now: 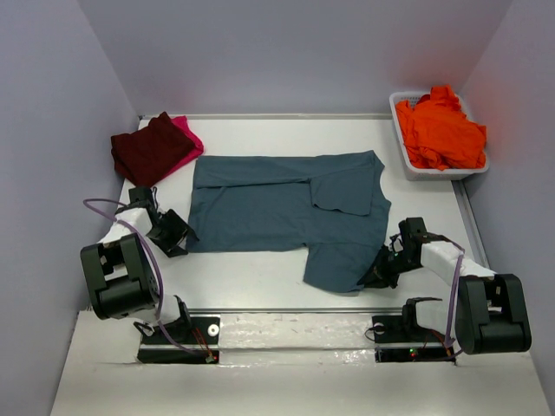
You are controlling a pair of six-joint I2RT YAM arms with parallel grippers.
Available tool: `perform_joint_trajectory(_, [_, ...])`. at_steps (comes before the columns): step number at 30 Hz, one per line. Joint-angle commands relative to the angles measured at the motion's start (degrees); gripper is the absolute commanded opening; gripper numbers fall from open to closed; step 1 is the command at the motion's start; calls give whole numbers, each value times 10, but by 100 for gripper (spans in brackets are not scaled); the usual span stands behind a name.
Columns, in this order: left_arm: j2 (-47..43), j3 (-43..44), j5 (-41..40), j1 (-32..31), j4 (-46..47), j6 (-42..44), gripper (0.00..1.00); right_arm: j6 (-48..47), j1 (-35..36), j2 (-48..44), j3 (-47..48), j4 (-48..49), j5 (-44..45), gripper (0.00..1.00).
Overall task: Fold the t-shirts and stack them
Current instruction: Fold the tshirt
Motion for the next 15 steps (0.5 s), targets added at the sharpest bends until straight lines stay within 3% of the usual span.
perform_joint_trajectory(1, [6, -19, 25, 4, 8, 0, 56, -7, 4, 3, 17, -4, 4, 17])
perform_joint_trajectory(7, [14, -36, 45, 9, 18, -3, 31, -8, 4, 5, 16, -3, 4, 17])
perform_joint_trajectory(15, [-1, -26, 29, 9, 6, -1, 21, -10, 4, 1, 22, -11, 4, 17])
